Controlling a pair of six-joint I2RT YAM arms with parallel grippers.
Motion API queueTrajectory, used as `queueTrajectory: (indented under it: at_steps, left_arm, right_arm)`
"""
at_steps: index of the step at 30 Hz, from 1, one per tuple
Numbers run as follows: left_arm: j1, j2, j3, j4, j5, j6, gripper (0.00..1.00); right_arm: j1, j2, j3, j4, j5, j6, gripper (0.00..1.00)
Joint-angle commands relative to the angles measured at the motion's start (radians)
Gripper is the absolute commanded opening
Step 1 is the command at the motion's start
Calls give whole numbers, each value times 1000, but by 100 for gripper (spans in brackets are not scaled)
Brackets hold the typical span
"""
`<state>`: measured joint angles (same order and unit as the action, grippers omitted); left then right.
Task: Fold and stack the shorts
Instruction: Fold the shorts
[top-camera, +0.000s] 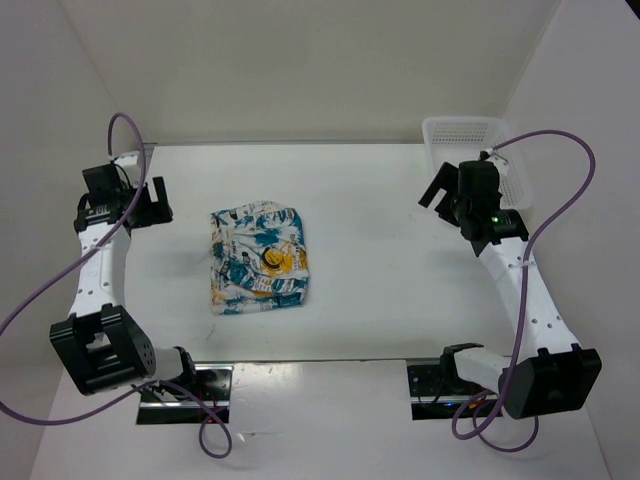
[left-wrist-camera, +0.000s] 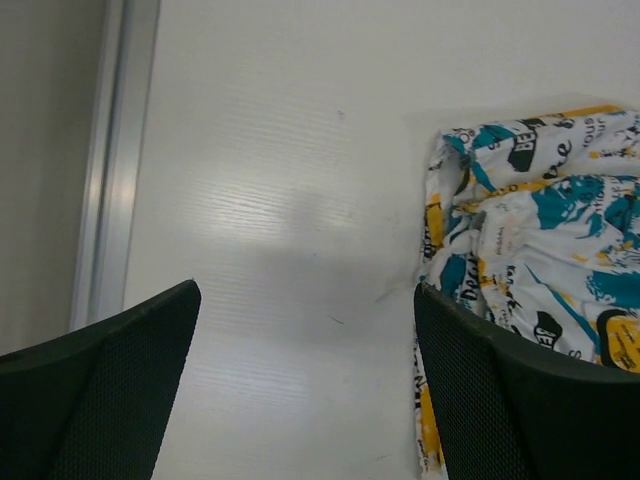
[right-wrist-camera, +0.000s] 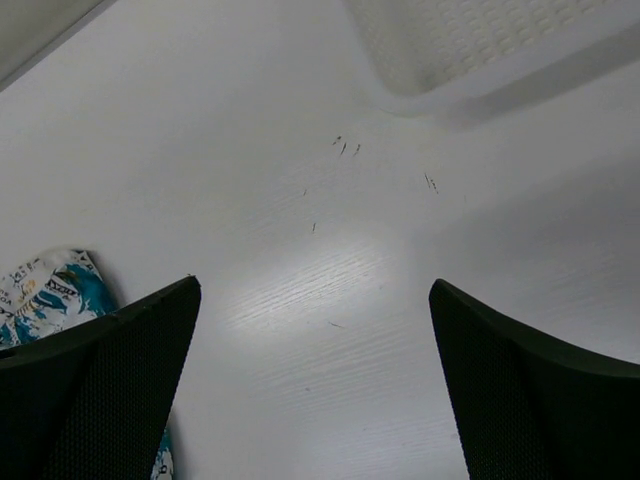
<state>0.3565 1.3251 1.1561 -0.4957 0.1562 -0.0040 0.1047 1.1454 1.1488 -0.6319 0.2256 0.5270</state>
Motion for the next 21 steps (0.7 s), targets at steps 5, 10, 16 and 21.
queueTrajectory:
  at_steps: [5,10,16,21]
  left_arm:
    - [36,34,48,127,-2,4,95]
    - [36,22,1,298,154,4,95]
    - [-5,-96,-145,379,71,4,93]
    - [-16,-100,-231,491,152,4,93]
  right_arm:
    - [-13,-30,-3,-6,-23,24,100]
    - [6,-78,-1,-37,49,-12,100]
    - [6,-153,-49,-57,63,8,100]
    - [-23,-165,-69,-57,28,8,100]
